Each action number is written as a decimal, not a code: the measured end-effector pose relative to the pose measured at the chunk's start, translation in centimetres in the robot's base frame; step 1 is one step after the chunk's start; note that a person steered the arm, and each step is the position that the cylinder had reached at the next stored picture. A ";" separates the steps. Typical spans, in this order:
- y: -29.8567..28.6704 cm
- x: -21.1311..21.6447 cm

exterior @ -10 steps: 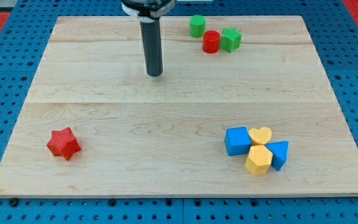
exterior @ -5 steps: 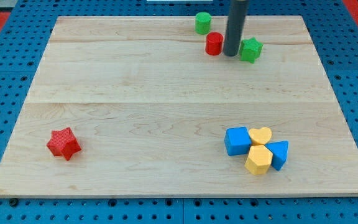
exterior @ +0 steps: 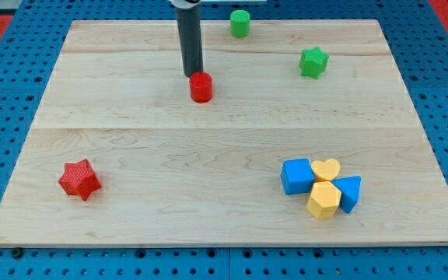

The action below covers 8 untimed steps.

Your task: Push the red circle into the red star

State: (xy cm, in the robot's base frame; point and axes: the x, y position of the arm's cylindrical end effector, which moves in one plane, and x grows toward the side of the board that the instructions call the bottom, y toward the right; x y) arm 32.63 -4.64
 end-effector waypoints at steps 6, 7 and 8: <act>-9.1 11.3; -12.0 10.9; -14.2 11.4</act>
